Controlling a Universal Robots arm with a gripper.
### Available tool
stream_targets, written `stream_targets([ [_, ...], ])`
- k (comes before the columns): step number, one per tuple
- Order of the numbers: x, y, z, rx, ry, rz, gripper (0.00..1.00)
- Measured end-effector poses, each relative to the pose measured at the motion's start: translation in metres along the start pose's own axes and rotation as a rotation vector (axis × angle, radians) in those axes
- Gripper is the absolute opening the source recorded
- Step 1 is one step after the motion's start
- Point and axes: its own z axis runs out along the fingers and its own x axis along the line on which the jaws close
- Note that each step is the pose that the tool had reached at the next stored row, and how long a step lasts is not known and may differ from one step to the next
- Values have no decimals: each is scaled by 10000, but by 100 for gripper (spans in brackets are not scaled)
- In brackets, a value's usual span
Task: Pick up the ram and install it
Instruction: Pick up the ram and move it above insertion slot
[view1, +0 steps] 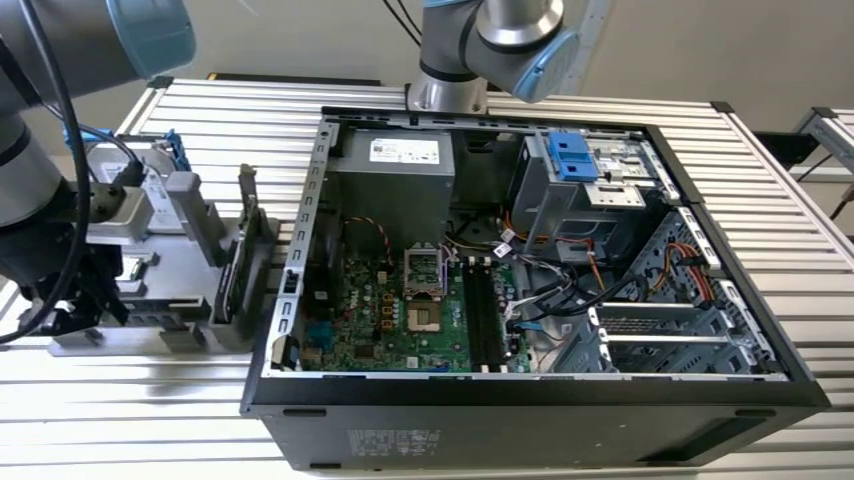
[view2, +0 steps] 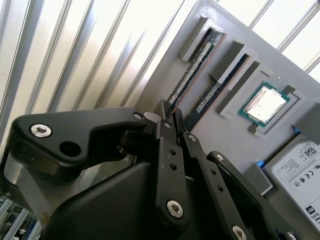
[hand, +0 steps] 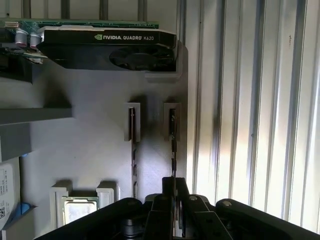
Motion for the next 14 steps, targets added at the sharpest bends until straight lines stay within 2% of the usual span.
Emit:
stream_targets([
  [7,0,0,-23,2,-1,9,0],
  [14,0,-1,-81,2,-1,14,0],
])
